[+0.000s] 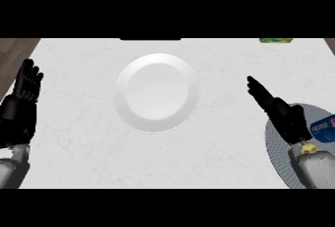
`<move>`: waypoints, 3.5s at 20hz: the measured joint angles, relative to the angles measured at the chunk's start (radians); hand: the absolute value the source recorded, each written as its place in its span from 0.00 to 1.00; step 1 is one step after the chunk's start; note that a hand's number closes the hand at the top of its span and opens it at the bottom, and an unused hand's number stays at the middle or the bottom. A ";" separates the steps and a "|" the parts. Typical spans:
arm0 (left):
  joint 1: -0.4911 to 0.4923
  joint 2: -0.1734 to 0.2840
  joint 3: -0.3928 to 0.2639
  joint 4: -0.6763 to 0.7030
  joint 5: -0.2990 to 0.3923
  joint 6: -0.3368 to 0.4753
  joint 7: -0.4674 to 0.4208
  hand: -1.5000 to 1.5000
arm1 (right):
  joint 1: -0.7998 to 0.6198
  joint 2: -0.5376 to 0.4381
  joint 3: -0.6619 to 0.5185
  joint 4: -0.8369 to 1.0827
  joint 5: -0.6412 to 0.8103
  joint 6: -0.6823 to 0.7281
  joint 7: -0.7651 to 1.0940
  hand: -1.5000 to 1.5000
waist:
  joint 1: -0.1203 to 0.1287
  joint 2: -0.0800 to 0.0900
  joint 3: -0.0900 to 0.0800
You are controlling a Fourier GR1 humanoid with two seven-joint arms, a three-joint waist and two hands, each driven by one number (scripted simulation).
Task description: Pick the squash from the placemat and place it in the plate
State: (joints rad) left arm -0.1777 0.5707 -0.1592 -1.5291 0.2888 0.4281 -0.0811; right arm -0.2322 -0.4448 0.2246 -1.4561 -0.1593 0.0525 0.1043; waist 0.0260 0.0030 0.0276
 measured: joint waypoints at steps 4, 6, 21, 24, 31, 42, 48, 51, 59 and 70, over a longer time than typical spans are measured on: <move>-0.002 0.004 -0.034 -0.002 -0.018 -0.018 0.031 0.50 | -0.049 0.030 -0.069 0.056 0.097 -0.209 0.055 0.00 | -0.017 0.002 -0.018; -0.002 0.005 -0.053 0.003 -0.021 -0.033 0.042 0.50 | -0.073 0.019 -0.135 0.091 0.159 -0.348 0.088 0.00 | -0.031 0.005 -0.023; -0.053 -0.068 -0.154 0.070 -0.023 -0.101 0.122 0.50 | -0.065 -0.020 0.082 0.325 1.031 -0.732 0.694 0.00 | -0.031 -0.010 -0.049; -0.072 -0.082 -0.155 0.083 -0.032 -0.093 0.138 0.50 | -0.091 -0.001 0.128 0.279 1.211 -0.664 0.841 0.00 | -0.040 -0.013 -0.041; -0.078 -0.092 -0.151 0.109 -0.042 -0.101 0.128 0.50 | -0.171 0.070 0.142 0.205 1.331 -0.316 1.050 0.00 | -0.044 -0.014 -0.036; -0.079 -0.097 -0.137 0.122 -0.044 -0.113 0.127 0.50 | -0.231 0.171 -0.001 0.159 1.279 0.018 1.134 0.00 | -0.047 -0.015 -0.033; -0.084 -0.110 -0.131 0.128 -0.051 -0.115 0.126 0.50 | -0.213 0.191 -0.087 0.122 1.280 0.111 1.130 0.00 | -0.046 -0.011 -0.031; -0.077 -0.107 -0.123 0.133 -0.050 -0.126 0.114 0.50 | -0.187 0.199 -0.127 0.112 1.284 0.150 1.120 0.00 | -0.045 -0.010 -0.031; -0.081 -0.123 -0.119 0.137 -0.060 -0.139 0.116 0.50 | -0.110 0.235 -0.224 0.110 1.316 0.217 1.091 0.00 | -0.038 -0.007 -0.031; -0.101 -0.138 -0.097 0.157 -0.082 -0.158 0.122 0.50 | -0.003 0.295 -0.337 0.032 1.386 0.290 1.041 0.00 | -0.037 -0.006 -0.029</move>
State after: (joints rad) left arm -0.2786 0.4332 -0.2560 -1.3722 0.2066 0.2696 0.0412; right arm -0.2348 -0.1500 -0.1122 -1.4244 1.2266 0.3424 1.1452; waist -0.0106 -0.0030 -0.0017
